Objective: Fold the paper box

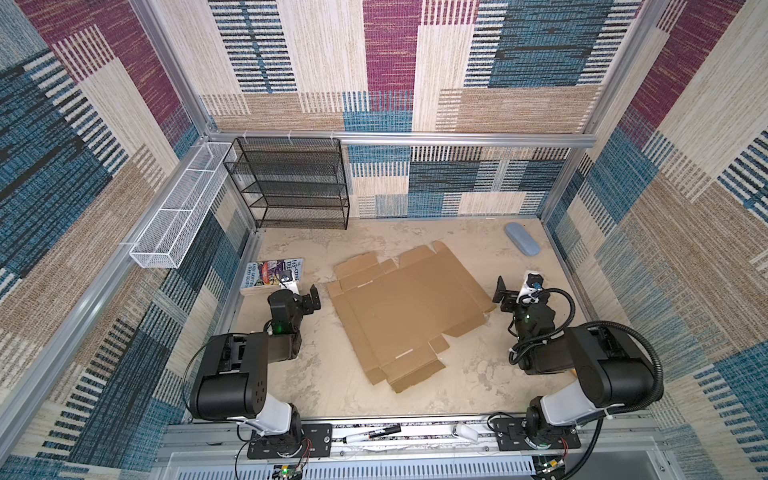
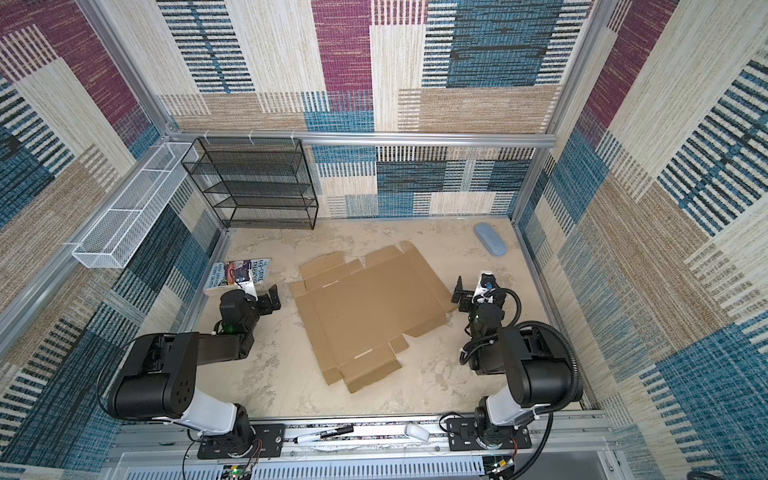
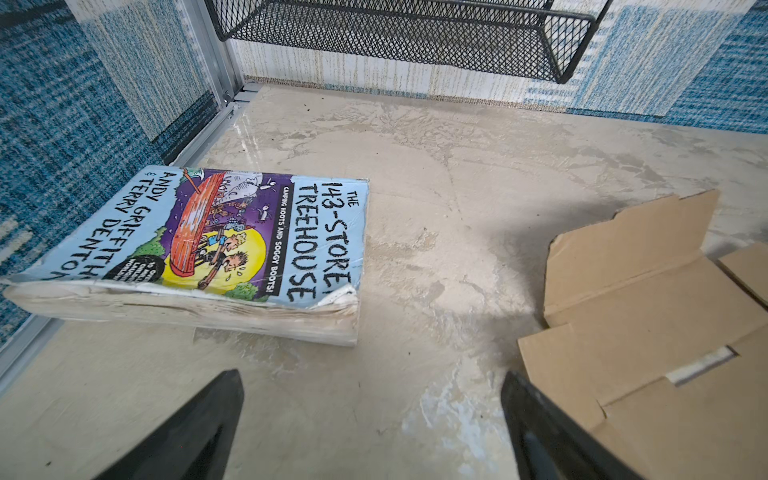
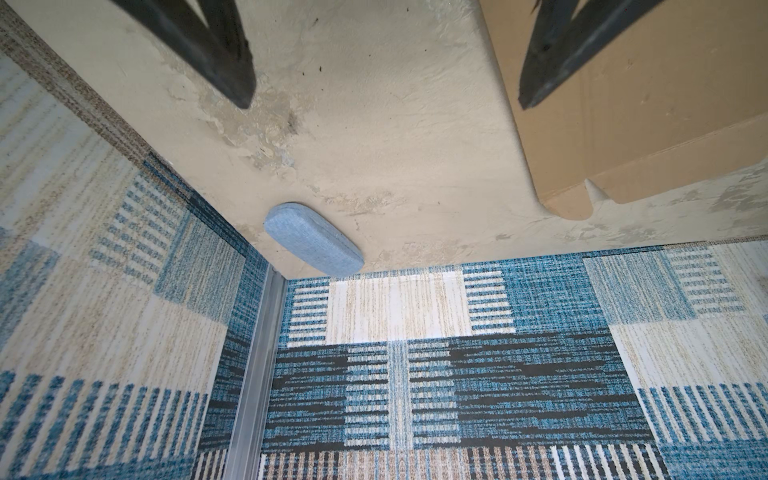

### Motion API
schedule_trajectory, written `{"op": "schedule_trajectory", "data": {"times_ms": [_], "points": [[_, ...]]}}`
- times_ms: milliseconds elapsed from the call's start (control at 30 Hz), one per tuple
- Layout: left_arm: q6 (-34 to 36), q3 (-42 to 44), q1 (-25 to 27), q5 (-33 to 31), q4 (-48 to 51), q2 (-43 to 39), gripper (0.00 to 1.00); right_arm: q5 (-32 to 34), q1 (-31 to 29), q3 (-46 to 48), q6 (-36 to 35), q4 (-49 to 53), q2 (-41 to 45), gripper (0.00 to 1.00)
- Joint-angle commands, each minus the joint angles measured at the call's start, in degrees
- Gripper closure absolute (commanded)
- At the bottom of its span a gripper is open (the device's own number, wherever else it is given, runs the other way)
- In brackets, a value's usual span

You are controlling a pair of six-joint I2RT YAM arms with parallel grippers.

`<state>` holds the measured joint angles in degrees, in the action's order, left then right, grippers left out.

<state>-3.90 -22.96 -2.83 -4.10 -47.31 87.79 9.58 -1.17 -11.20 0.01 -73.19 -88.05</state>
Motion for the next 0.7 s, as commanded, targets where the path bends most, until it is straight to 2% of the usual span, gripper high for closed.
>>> {"op": "schedule_trajectory", "data": {"times_ms": [0, 67, 133, 167, 233, 300, 367, 433, 533, 667], "points": [[1.14, -0.57, 0.06, 0.14, -0.27, -0.73, 0.0, 0.37, -0.06, 0.2, 0.35, -2.48, 0.61, 0.0], [0.25, -2.45, 0.05, -2.43, 5.12, -3.08, 0.0, -1.6, -0.06, -1.56, -0.24, 2.31, 2.85, 0.0], [-1.09, -5.69, 0.04, -6.02, 14.69, -7.02, 0.0, -2.15, -0.15, -7.81, 0.55, 17.97, 6.66, 0.0], [-1.84, -7.58, 0.06, -7.52, 19.95, -9.28, 0.0, 0.03, -0.15, -12.27, 3.83, 28.86, 7.82, 0.0], [-4.45, -10.76, 0.02, -8.66, 27.87, -13.42, 0.0, 2.52, -0.15, -19.47, 8.74, 42.15, 8.38, 0.0], [-8.03, -11.71, 0.02, -8.61, 31.06, -16.33, 0.0, 5.0, -0.1, -23.03, 15.33, 49.72, 9.0, 0.0], [-15.23, -11.68, -0.28, -9.58, 32.14, -17.86, 0.0, 6.52, -0.06, -26.1, 21.85, 57.14, 9.71, 0.01], [-17.17, -15.02, -1.37, -3.56, 38.18, -17.64, 0.0, 4.44, -0.06, -28.26, 24.86, 63.29, 10.07, 0.0], [-18.86, -21.44, -1.3, 0.81, 47.82, -15.18, 0.0, -3.04, -0.15, -28.99, 25.2, 66.46, 10.78, 0.0], [-19.92, -23.2, -0.03, 3.97, 50.01, -12.69, 0.0, -4.07, -3.14, -29.8, 25.01, 72.41, 10.62, 0.0]]}}
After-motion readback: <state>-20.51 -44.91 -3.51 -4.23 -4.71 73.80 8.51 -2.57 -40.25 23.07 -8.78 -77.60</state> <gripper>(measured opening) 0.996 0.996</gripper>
